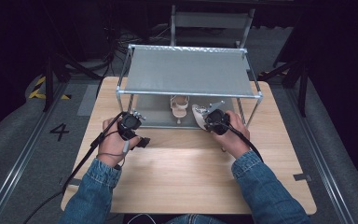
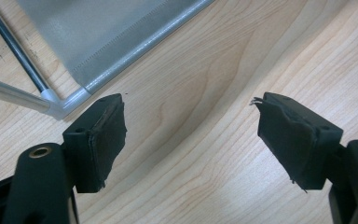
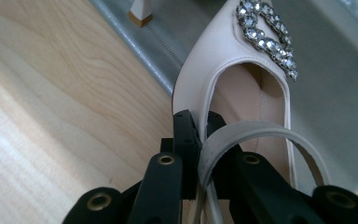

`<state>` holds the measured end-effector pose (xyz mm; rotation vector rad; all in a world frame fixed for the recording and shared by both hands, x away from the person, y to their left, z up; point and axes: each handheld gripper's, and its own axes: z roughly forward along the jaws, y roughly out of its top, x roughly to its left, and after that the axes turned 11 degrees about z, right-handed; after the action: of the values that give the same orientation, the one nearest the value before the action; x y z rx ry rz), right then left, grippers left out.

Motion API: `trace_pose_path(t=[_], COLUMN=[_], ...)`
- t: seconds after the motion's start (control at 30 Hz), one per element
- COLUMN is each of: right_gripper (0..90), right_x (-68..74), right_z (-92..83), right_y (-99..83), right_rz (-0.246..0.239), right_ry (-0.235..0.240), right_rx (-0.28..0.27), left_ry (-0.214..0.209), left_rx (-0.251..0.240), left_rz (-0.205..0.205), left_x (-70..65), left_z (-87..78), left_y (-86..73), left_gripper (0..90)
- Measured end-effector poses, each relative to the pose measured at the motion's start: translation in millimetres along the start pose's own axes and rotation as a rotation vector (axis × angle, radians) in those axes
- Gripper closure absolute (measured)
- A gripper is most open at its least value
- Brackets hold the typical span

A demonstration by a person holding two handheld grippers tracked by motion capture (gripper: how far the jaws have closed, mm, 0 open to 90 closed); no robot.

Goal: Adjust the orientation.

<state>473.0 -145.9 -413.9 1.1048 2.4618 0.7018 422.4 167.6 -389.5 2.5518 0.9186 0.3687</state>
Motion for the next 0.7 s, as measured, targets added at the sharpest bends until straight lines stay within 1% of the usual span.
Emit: trace_pose_path(t=[0.03,0.13,0.23,0.27,0.3,0.33,0.37,0.43,0.47,0.5,0.53,0.57,0.67,0.7], right_gripper=[84.8,84.6,83.7,81.5,75.9,70.3,66.8,60.9,59.6,55.7,54.6,54.6,48.8,48.3], right_x=[-0.7,-1.5,-1.7,-1.7,-1.6,-1.5,-0.7,0.4,0.3,-0.8,-1.5,-1.5,-2.4,-2.3], right_z=[1.2,6.4,8.2,8.7,9.1,9.6,8.6,4.6,2.6,-3.4,-7.3,-7.3,-19.2,-25.1], right_y=[0.7,3.0,4.0,4.2,4.2,4.3,4.3,4.0,3.7,2.5,1.7,1.7,-3.2,-6.3], right_rz=[-0.003,0.007,0.009,0.006,0.004,-0.003,-0.002,-0.001,0.001,0.025,0.038,0.038,0.048,0.051], right_ry=[-0.002,-0.011,-0.004,-0.005,0.009,0.013,0.026,0.025,0.023,0.031,0.041,0.041,0.066,0.072], right_rx=[-0.003,-0.001,0.000,-0.004,-0.016,-0.032,-0.049,-0.073,-0.076,-0.088,-0.096,-0.096,-0.109,-0.119], left_ry=[0.003,0.000,-0.002,-0.001,-0.001,0.001,0.002,0.000,0.005,0.008,0.003,0.003,-0.002,-0.003], left_rx=[-0.005,-0.010,-0.009,-0.008,-0.010,-0.017,-0.018,-0.023,-0.020,-0.019,-0.025,-0.025,-0.021,-0.020], left_rz=[0.007,0.007,0.008,0.007,0.008,0.014,0.016,0.012,0.012,0.017,0.019,0.019,0.026,0.030], left_x=[0.4,0.0,0.0,-0.1,-0.2,0.1,0.3,0.6,0.2,0.5,0.0,0.0,0.0,0.2], left_z=[-0.1,-1.0,-0.7,-0.7,-1.2,-1.5,-1.8,-1.7,-1.7,-2.0,-1.5,-1.5,0.4,1.1], left_y=[0.4,1.2,0.9,0.9,0.9,1.1,1.4,2.1,3.1,3.7,5.3,5.3,8.6,9.3], left_gripper=[24.0,24.2,24.2,24.2,24.3,24.4,24.6,24.6,24.5,24.5,24.5,24.4,24.4,24.4])
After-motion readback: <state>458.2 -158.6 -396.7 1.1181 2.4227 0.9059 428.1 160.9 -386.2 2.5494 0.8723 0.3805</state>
